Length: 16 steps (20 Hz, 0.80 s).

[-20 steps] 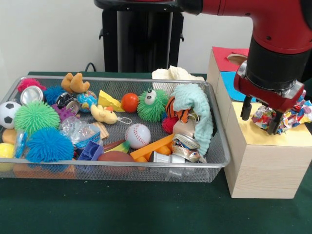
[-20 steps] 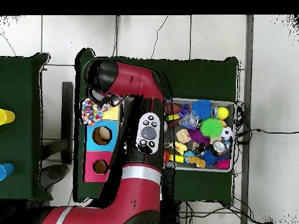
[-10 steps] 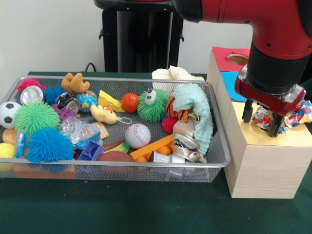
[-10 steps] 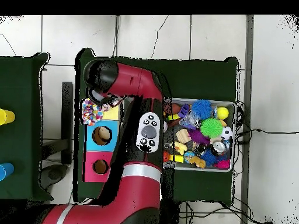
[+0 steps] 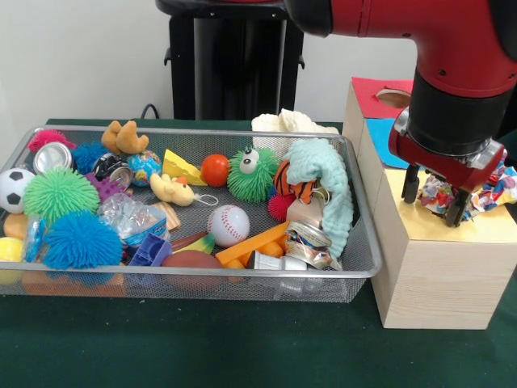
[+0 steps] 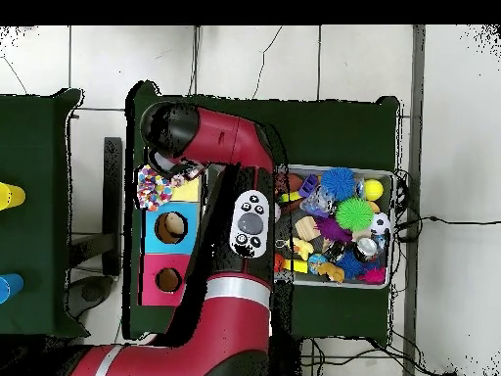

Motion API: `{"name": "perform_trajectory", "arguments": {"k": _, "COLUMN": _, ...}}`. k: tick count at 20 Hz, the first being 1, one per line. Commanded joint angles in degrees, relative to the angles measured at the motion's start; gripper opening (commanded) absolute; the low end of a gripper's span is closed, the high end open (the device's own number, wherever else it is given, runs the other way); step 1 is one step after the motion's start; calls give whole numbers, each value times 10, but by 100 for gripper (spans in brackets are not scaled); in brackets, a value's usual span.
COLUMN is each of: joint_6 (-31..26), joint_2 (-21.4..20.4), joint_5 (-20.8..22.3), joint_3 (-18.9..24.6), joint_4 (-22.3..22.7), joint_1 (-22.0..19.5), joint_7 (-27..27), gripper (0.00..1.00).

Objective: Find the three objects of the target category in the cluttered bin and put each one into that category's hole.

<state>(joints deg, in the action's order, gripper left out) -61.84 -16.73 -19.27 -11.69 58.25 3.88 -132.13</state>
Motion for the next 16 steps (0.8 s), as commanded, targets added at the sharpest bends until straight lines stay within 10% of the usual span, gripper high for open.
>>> {"name": "perform_trajectory", "arguments": {"k": 1, "joint_6": 46, "joint_2": -3, "joint_5": -17, "joint_3": 64, "joint_4": 94, "joint_1": -14, "joint_7": -51, "gripper": 100}}
{"name": "perform_trajectory", "arguments": {"k": 16, "joint_6": 75, "joint_2": -6, "joint_5": -26, "joint_3": 76, "joint_4": 115, "joint_1": -6, "joint_7": -56, "gripper": 100}}
